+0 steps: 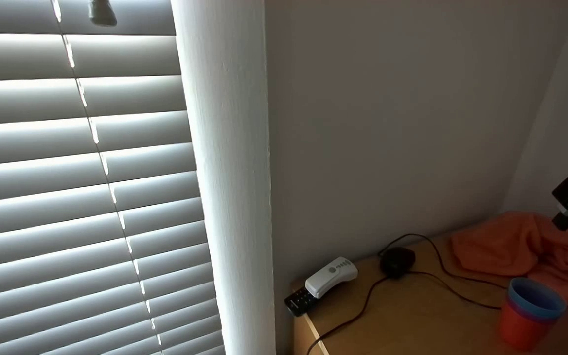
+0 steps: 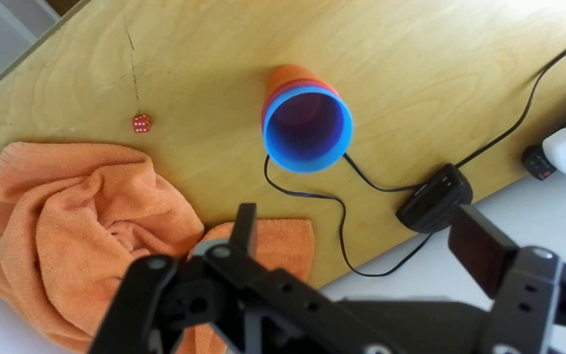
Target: Pick up the pink cup and put it in the orange cup, pick up the blue cup and put it in the pink cup
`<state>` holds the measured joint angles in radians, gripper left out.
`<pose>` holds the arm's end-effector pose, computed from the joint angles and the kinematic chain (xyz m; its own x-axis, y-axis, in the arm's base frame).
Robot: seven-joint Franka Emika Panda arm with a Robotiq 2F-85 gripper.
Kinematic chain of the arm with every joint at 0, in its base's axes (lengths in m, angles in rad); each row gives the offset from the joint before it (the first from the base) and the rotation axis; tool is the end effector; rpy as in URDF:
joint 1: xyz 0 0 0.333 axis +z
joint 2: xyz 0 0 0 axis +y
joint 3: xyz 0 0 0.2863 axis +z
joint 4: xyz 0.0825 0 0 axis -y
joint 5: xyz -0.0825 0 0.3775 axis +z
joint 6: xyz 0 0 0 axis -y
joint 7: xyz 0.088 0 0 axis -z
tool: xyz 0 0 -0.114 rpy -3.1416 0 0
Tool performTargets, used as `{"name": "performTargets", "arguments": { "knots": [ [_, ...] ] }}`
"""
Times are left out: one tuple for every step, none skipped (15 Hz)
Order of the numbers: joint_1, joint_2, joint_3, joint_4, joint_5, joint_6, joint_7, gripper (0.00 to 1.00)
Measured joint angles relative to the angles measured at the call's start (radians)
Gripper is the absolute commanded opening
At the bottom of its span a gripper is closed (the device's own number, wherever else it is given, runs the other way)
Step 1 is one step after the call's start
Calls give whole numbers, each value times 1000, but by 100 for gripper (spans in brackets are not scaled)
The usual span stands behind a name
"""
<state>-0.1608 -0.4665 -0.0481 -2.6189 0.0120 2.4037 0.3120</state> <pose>0.4104 -0.0861 0.3986 0.8360 -0.4999 0.2262 -0.4890 -0.8658 -0.1062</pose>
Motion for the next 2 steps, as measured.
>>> {"name": "performTargets", "arguments": {
  "knots": [
    [0,-3,0,-3,0,0,0,100],
    [0,-3,0,-4,0,0,0,100]
  ]
}}
